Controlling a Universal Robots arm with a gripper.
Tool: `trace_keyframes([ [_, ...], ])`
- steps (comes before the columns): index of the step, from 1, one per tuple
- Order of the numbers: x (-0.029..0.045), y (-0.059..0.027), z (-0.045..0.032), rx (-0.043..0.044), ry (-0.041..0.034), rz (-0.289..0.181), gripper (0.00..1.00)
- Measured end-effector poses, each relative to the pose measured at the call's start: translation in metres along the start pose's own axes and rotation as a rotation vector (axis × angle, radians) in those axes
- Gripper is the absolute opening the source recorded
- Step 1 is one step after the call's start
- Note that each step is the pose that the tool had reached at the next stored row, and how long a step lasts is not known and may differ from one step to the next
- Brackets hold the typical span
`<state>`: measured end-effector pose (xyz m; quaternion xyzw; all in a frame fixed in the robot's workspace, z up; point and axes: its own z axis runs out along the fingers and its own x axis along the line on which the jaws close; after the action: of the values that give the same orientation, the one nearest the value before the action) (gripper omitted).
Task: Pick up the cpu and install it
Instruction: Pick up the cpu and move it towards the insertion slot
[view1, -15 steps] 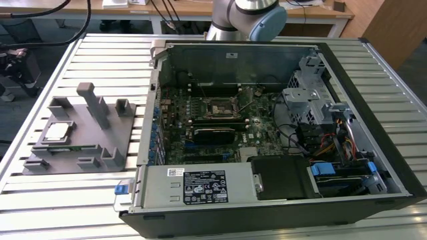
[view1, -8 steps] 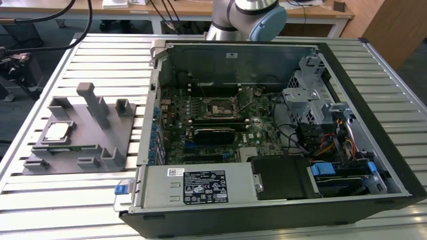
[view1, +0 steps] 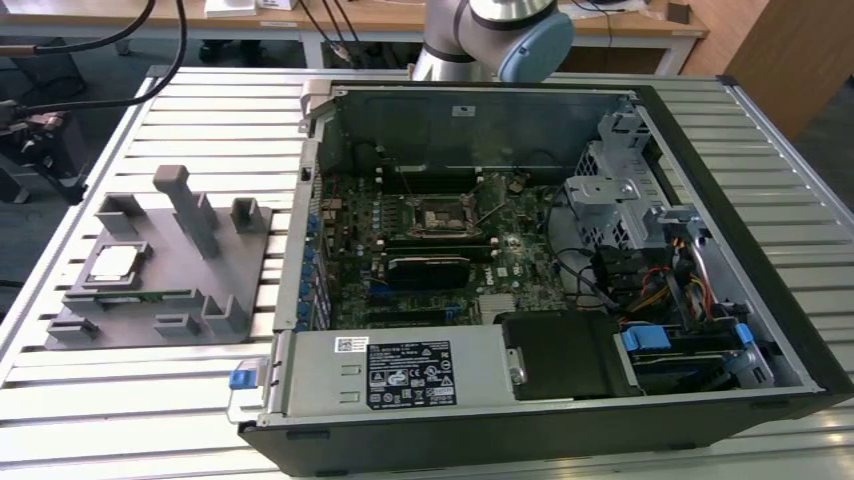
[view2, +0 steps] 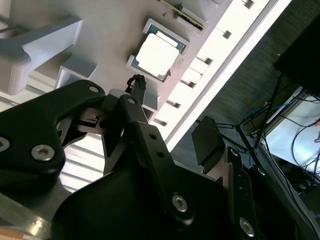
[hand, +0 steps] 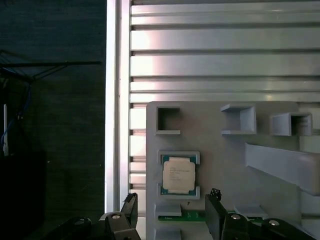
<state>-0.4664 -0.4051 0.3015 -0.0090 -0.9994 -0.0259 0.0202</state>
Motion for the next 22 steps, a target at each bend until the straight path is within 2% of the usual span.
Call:
trace_keyframes([
  [16, -0.0010, -0.0012, 0.0240, 0.0024, 0.0000, -0.011, 0.65],
  [18, -0.0010, -0.0014, 0.0262, 0.0034, -0.0031, -0.011, 0.65],
  [22, -0.0009, -0.0017, 0.0314, 0.0044, -0.0140, -0.011, 0.65],
])
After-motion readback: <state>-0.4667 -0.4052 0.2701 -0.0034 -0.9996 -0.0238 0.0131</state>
